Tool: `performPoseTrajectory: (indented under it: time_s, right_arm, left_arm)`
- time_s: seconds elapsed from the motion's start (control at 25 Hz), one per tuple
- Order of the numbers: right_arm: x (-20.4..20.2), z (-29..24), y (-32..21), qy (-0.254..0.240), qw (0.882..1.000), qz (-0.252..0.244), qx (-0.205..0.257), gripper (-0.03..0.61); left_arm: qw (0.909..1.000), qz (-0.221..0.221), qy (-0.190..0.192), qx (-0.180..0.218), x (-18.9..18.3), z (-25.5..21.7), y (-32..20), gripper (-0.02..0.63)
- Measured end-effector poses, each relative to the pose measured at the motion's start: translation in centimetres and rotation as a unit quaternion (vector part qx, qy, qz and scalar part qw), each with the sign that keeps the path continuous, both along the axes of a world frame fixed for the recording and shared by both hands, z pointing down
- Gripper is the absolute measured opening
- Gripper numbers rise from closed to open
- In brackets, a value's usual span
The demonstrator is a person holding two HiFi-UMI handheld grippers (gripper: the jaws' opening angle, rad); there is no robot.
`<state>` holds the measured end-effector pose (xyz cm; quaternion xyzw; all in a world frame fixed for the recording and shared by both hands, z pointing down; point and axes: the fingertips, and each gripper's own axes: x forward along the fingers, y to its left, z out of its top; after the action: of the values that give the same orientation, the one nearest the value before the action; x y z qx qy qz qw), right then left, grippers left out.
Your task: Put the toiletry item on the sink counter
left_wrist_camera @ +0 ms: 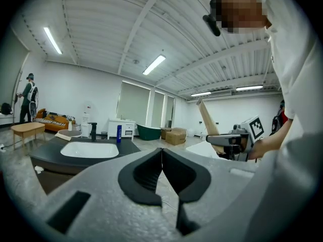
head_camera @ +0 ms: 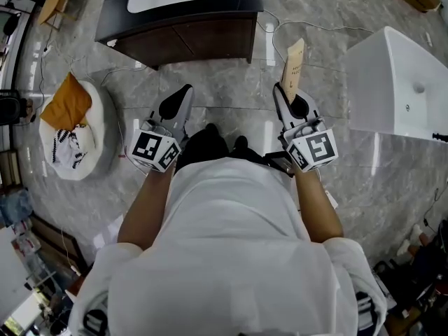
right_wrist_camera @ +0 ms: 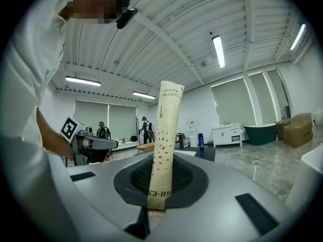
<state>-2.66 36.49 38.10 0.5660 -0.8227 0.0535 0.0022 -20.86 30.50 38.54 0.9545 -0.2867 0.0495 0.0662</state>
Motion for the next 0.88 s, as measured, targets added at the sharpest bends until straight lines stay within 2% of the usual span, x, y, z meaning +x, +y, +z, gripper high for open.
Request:
performPoseTrajectory:
  time_s: [0.2,0.4,0.68,0.88]
  right_arm:
    - [0.7,1.5,-1.5,-0.016,1.000,0.015,-0.017,0.018]
    - [2.5,2.0,-3.4,-0.020,0.999,0.040,-0.025,0.018]
    - [5.9,0.8,-8.4,-0.001,0.997,0.076,-0.031,0.018]
    - [6.6,-1.3,-14.0,0.014,0.997,0.074,-0.028,0.018]
  left_arm:
    - [0.9998,0.000,-0.002,-0.021,0.1,1.4,-1.4,0.015]
    - [0.9995,0.003,0.021,-0.024,1.4,1.9,-4.6,0.015]
    - [0.9981,0.000,0.061,-0.010,2.7,0.5,-12.4,0.015]
    - [0.9965,0.010,0.083,0.003,3.7,-1.4,-17.9,0.015]
